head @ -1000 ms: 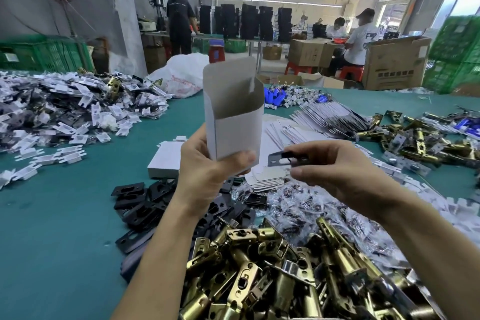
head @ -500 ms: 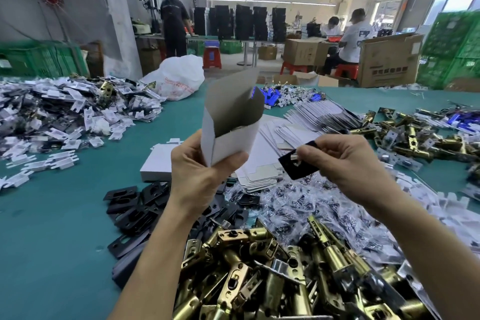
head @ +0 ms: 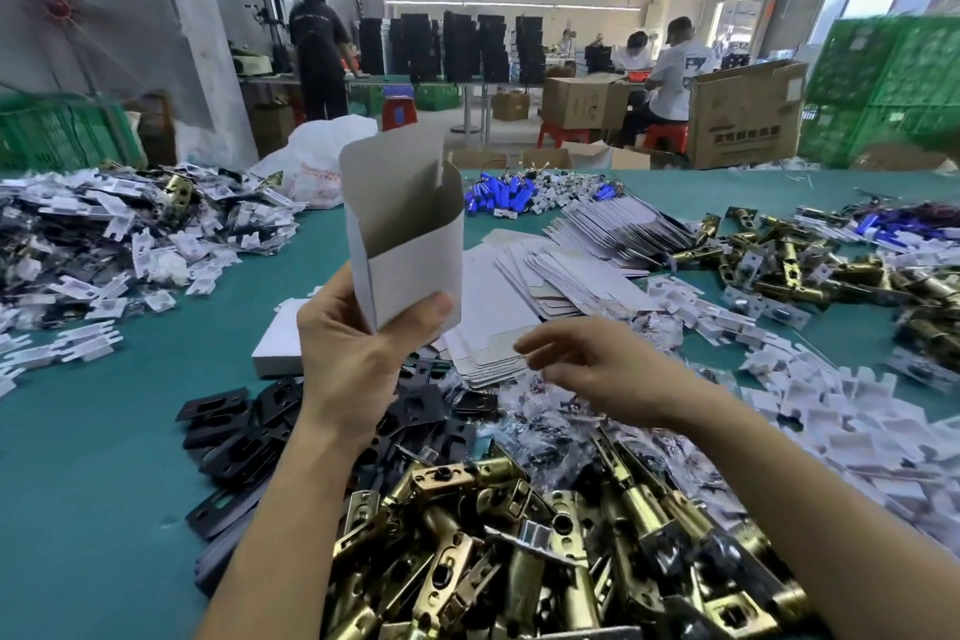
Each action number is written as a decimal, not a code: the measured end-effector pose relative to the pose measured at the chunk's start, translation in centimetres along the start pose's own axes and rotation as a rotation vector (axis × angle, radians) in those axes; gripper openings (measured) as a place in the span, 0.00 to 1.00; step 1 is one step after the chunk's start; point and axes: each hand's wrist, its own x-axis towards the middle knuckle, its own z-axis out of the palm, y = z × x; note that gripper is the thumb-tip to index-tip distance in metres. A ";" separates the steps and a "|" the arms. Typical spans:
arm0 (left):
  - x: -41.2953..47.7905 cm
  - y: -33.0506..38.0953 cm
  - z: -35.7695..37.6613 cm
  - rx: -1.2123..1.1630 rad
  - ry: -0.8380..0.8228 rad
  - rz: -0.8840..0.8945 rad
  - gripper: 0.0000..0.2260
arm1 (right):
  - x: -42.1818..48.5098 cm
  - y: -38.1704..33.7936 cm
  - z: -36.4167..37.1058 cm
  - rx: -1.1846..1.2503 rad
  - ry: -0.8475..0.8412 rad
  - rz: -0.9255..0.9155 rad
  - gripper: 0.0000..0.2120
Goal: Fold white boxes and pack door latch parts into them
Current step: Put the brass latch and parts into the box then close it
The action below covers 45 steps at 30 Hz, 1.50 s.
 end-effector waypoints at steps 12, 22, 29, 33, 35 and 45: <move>-1.0 0.4 2.0 -0.001 -0.163 -0.097 0.13 | -5.0 11.8 -6.2 -0.764 0.291 0.849 0.19; -1.2 -0.2 1.7 -0.059 -0.165 -0.094 0.15 | -5.6 13.0 -6.3 -0.728 0.458 0.716 0.17; -1.0 -0.7 1.7 -0.232 -0.085 -0.208 0.17 | -5.0 13.7 -7.0 -0.712 0.384 0.748 0.04; -1.0 -0.7 1.6 -0.187 -0.084 -0.221 0.17 | -4.7 13.4 -7.7 -0.618 0.407 0.685 0.06; -1.2 -0.8 1.6 -0.102 -0.110 -0.227 0.16 | -4.6 12.0 -7.9 -0.572 0.405 0.640 0.06; -1.7 -1.3 2.1 0.092 -0.177 -0.191 0.07 | -3.9 -6.8 -6.5 0.055 0.930 -0.622 0.08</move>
